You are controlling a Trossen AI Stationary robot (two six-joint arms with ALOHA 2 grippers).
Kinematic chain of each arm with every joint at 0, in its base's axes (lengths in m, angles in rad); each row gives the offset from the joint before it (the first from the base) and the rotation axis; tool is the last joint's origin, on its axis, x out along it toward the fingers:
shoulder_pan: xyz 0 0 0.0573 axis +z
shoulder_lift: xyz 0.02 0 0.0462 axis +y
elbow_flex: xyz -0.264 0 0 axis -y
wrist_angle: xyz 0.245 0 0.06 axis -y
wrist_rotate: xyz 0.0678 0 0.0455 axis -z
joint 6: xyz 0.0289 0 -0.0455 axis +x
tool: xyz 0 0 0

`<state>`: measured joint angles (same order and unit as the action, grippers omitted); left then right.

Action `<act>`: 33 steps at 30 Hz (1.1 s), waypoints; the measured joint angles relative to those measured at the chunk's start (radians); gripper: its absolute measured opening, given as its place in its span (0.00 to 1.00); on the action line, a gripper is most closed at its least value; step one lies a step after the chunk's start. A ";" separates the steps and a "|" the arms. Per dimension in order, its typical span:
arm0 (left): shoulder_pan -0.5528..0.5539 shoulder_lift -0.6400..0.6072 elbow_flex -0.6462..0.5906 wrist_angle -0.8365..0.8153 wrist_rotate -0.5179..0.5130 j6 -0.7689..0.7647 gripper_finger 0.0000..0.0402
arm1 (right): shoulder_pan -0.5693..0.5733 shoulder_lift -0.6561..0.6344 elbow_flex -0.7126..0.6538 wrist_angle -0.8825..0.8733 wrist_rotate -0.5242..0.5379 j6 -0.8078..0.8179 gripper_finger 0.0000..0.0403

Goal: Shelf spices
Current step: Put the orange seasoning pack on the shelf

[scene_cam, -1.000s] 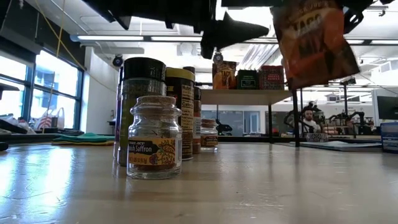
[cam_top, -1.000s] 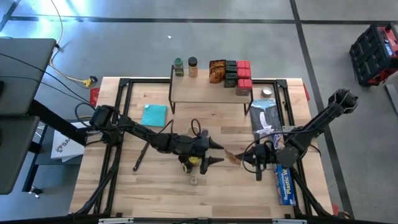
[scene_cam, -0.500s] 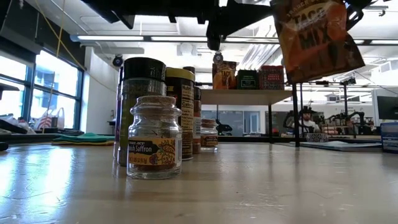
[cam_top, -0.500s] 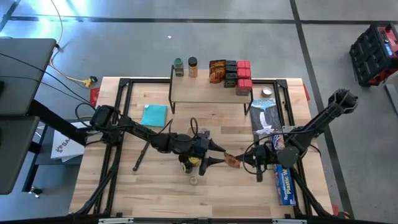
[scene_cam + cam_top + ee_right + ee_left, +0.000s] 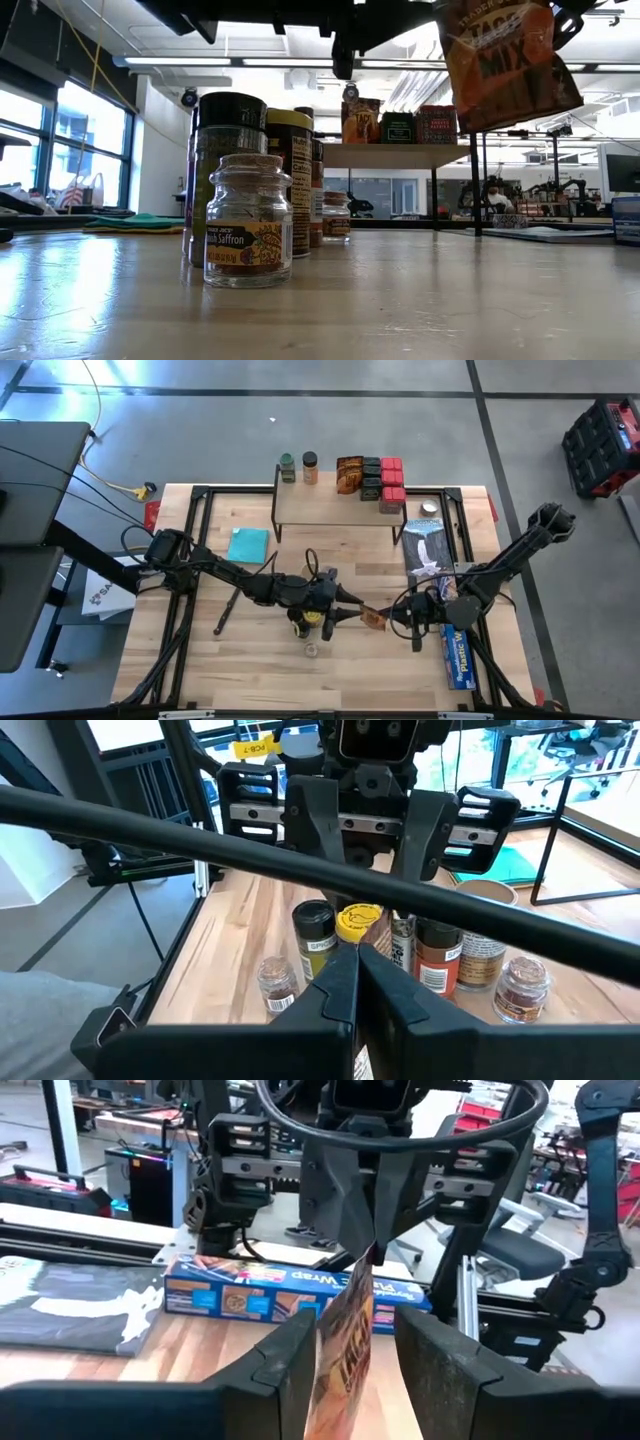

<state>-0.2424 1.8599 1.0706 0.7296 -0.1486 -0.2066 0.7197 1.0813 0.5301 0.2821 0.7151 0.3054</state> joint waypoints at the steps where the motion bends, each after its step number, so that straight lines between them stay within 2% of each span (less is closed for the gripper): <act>1: 0.000 0.000 0.000 0.000 -0.002 0.000 0.33 | 0.000 0.000 0.000 0.000 0.000 0.000 0.00; 8: 0.000 0.000 0.000 0.001 -0.018 0.038 0.33 | 0.000 0.000 0.000 0.023 -0.011 -0.018 0.00; 16: 0.000 0.001 0.002 0.033 0.061 0.070 0.33 | 0.000 0.000 0.000 0.057 -0.016 -0.053 0.00; 23: -0.001 0.001 0.002 0.034 0.061 0.072 0.32 | -0.011 0.000 0.000 0.061 -0.011 -0.054 0.00; 27: 0.000 0.001 0.002 0.039 0.061 0.073 0.28 | -0.026 0.000 0.000 0.065 -0.023 -0.061 0.00; 33: 0.000 0.001 0.002 0.039 0.063 0.085 0.16 | -0.033 0.000 0.000 0.076 -0.037 -0.071 0.00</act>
<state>-0.2424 1.8610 1.0721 0.7689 -0.0858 -0.1214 0.6868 1.0817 0.5301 0.3586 0.6781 0.2346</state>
